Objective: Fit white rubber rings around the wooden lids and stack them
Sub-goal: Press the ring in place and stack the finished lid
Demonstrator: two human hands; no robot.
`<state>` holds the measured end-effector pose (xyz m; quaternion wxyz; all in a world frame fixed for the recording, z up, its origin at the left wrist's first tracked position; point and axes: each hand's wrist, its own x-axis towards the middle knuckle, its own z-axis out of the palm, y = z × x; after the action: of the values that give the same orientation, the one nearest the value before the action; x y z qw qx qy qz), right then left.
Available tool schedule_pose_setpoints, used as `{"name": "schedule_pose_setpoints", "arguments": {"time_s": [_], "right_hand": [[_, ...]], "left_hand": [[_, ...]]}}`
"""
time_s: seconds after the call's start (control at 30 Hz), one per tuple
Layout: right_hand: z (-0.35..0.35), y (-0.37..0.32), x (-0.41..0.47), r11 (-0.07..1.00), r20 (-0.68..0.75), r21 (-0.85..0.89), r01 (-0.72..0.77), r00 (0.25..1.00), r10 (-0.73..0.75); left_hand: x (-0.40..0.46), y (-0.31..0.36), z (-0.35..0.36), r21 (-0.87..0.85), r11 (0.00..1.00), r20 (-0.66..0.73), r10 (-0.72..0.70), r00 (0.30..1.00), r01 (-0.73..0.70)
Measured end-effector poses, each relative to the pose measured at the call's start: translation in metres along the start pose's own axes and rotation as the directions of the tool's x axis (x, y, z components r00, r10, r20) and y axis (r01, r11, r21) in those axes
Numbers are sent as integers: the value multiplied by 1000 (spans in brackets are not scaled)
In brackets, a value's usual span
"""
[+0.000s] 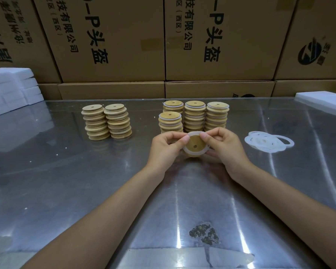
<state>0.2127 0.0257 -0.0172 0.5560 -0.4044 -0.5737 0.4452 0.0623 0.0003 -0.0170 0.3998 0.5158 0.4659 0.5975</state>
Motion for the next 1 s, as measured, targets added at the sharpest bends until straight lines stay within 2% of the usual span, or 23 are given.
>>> {"name": "schedule_pose_setpoints", "arguments": {"time_s": [0.23, 0.57, 0.63, 0.77, 0.87, 1.0], "right_hand": [[0, 0, 1, 990, 4, 96, -105, 994, 105], [-3, -2, 2, 975, 45, 147, -165, 986, 160], [-7, -4, 4, 959, 82, 189, -210, 977, 198], [-15, -6, 8, 937, 162, 215, -276, 956, 244], [-20, -7, 12, 938, 215, 122, -325, 931, 294], [-25, -9, 11, 945, 197, -52, -323, 924, 327]], "left_hand": [[2, 3, 0, -151, 978, 23, -142, 990, 144], [1, 5, -4, -148, 978, 74, -136, 988, 146], [1, 4, -5, -112, 984, 92, -125, 988, 135], [2, 2, -7, 70, 996, 124, -58, 991, 50], [3, 2, -11, 150, 989, 131, -30, 991, 10], [6, 1, -13, 197, 980, 123, -13, 992, -11]]}}
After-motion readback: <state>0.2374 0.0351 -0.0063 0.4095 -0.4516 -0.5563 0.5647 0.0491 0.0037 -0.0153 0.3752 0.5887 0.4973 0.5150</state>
